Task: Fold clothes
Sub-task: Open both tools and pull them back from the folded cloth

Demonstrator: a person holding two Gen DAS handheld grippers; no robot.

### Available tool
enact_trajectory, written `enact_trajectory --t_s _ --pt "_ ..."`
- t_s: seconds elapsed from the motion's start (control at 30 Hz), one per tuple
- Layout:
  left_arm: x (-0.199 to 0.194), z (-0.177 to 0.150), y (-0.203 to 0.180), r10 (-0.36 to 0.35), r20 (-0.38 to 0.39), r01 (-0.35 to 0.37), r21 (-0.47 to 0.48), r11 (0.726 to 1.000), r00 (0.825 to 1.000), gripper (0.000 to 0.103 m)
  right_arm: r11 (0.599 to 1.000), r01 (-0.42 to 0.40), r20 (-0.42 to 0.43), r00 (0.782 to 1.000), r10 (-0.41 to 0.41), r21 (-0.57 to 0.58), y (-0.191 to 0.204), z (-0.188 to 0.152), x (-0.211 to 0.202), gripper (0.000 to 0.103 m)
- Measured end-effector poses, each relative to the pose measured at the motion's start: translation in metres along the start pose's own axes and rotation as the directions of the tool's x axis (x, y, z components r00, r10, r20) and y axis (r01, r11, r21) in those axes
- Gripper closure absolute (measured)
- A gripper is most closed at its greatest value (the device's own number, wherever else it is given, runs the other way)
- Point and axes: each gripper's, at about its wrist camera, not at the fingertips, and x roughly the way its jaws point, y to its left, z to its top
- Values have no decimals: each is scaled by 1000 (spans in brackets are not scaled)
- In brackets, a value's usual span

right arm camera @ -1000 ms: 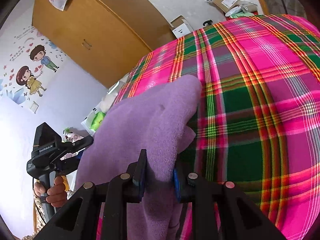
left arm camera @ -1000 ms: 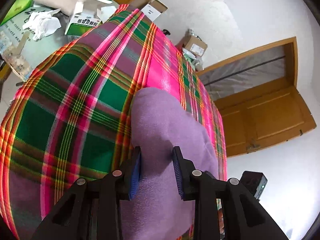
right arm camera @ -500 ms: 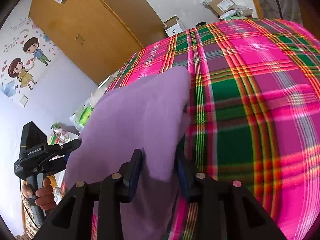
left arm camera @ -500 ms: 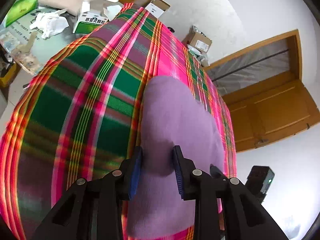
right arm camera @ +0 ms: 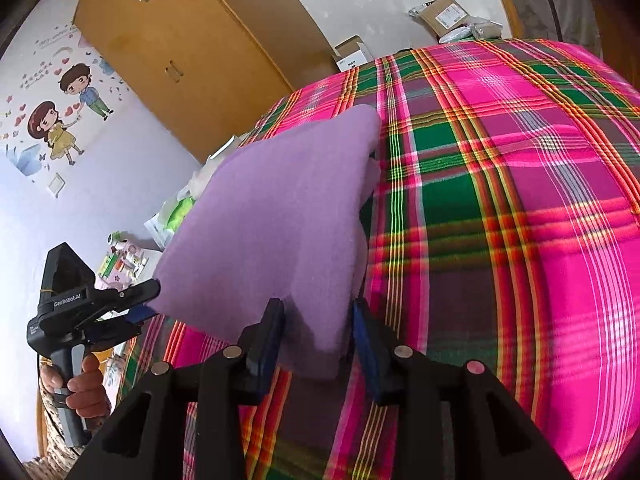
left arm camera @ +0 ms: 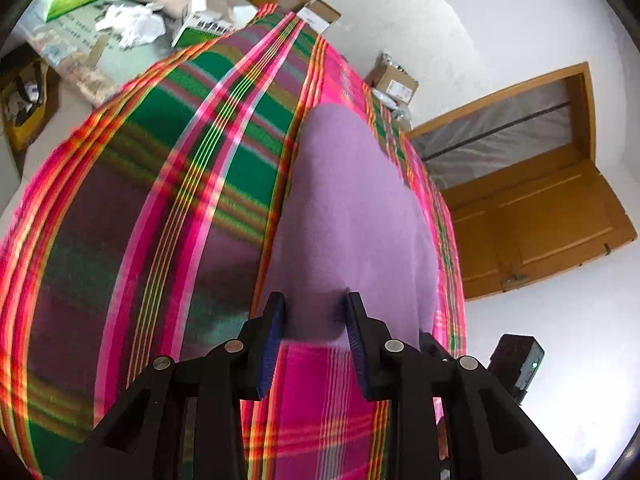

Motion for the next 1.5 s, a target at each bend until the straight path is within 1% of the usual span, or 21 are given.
enact_trajectory --t_s 0.07,0.17,0.23,0.3,0.33,0.37,0.43,0.57,0.67,0.8,0.87,0.93,0.97,1.0,1.07,1.13,1.23,1.3,1.43,1.5 --pt "-1 -5 1 1 -5 -1 -4 1000 1000 72 1000 1 -14 1000 -1 -8 1 -6 -3 68" --pt "-4 -11 0 2 -10 -2 -3 1000 1000 72 999 32 -26 999 -33 -40 8 -12 -3 68" --pt "-7 -17 -1 20 -10 -20 3 1000 1000 72 998 41 -28 999 -43 -57 11 -17 -7 69" --pt "-10 -24 -6 42 -4 -42 27 999 999 72 993 82 -27 996 -84 -85 18 -23 -10 69" --pt "-11 -29 -9 57 3 -57 41 998 998 72 986 122 -22 992 -126 -117 24 -26 -10 69" --pt "-12 -34 -13 77 9 -77 62 995 997 72 977 156 -19 987 -160 -146 29 -29 -9 69" --pt "-11 -42 -21 122 19 -123 107 987 992 72 964 190 -24 980 -198 -185 38 -37 -7 69" --pt "-4 -57 -30 206 38 -209 185 960 978 72 953 224 -24 972 -233 -204 48 -47 -5 68" --pt "1 -65 -33 235 41 -238 212 948 971 72 942 261 -16 963 -270 -213 55 -51 -2 66" --pt "3 -73 -40 273 89 -287 253 924 958 72 933 287 -5 955 -295 -216 57 -53 -2 62" --pt "5 -78 -44 303 124 -326 280 903 945 72 924 306 5 950 -314 -228 60 -54 -1 62" --pt "8 -83 -50 333 158 -367 312 876 930 72 911 327 19 943 -333 -251 64 -56 -2 61" --pt "11 -84 -53 348 175 -387 326 862 921 72 903 339 26 939 -344 -264 66 -58 -2 57" --pt "12 -86 -55 357 186 -401 336 852 915 70 895 351 31 934 -356 -275 67 -59 -2 49" --pt "14 -89 -58 372 206 -423 352 835 905 70 882 377 40 923 -382 -284 68 -61 -1 42" --pt "15 -89 -57 379 219 -436 362 824 899 70 875 394 47 916 -397 -282 68 -62 0 41" --pt "19 -92 -62 406 241 -472 398 787 881 70 869 411 55 909 -412 -276 66 -61 0 37" --pt "21 -93 -63 410 255 -482 405 777 875 70 868 415 60 908 -415 -274 65 -60 0 35" --pt "21 -93 -63 408 275 -489 394 778 870 70 866 418 69 907 -416 -275 65 -59 1 35" --pt "23 -93 -65 416 289 -503 399 767 862 70 867 416 69 908 -414 -275 65 -60 1 35"
